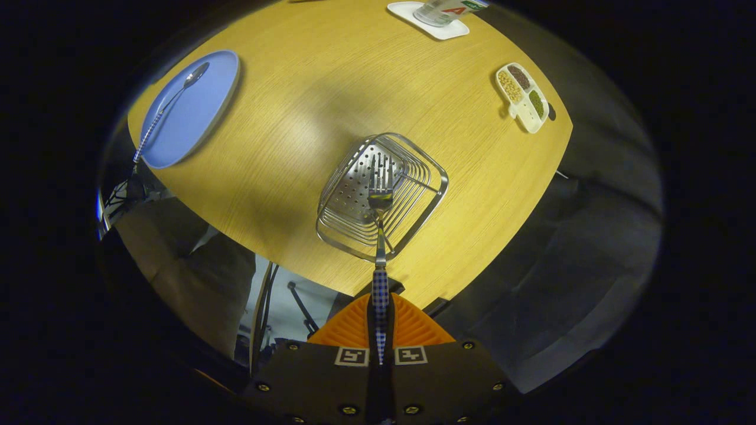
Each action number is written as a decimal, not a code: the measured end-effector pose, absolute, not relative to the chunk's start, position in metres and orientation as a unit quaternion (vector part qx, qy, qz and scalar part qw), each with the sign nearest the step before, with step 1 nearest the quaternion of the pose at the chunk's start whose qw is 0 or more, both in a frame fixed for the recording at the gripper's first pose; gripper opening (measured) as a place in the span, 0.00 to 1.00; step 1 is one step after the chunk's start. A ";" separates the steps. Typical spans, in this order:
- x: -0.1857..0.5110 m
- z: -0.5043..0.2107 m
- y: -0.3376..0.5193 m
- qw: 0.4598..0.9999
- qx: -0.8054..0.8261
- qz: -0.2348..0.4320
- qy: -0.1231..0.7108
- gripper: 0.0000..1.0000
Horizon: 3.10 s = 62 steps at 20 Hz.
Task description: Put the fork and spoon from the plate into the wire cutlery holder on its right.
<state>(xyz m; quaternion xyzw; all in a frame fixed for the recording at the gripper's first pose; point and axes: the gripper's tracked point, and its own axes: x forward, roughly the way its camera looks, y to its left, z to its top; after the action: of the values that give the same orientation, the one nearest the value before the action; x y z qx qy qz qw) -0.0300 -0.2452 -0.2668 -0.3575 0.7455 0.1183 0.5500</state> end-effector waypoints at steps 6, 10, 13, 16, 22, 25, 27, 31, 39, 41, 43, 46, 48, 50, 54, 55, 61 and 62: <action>-0.023 -0.281 -0.243 0.536 -0.356 0.128 0.755 0.02; -0.019 -0.280 -0.242 0.541 -0.349 0.122 0.755 0.08; -0.012 -0.274 -0.239 0.560 -0.345 0.115 0.744 0.12; -0.009 -0.269 -0.238 0.577 -0.345 0.113 0.732 0.50; -0.004 -0.251 -0.224 0.631 -0.330 0.109 0.694 0.95; -0.007 -0.242 -0.217 0.656 -0.319 0.104 0.676 0.96; -0.009 -0.238 -0.209 0.675 -0.310 0.106 0.661 0.96; -0.021 -0.232 -0.197 0.701 -0.286 0.096 0.646 0.96; -0.049 -0.236 -0.143 0.749 -0.215 0.093 0.620 0.96; -0.056 -0.238 -0.129 0.754 -0.202 0.094 0.618 0.96; -0.058 -0.235 -0.113 0.767 -0.191 0.094 0.606 0.96; -0.056 -0.234 -0.084 0.787 -0.180 0.104 0.581 0.96; -0.054 -0.240 -0.059 0.795 -0.171 0.118 0.570 0.96; -0.055 -0.250 -0.036 0.792 -0.166 0.137 0.572 0.96; -0.060 -0.263 0.007 0.783 -0.171 0.164 0.575 0.96; -0.061 -0.264 0.016 0.783 -0.171 0.168 0.574 0.96; -0.064 -0.272 0.064 0.794 -0.140 0.185 0.562 0.96; -0.066 -0.275 0.073 0.796 -0.129 0.185 0.563 0.96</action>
<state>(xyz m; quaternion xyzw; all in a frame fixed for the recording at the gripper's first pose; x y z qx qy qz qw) -0.0665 0.0726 -0.2752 -0.1289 0.5625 0.1847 0.7955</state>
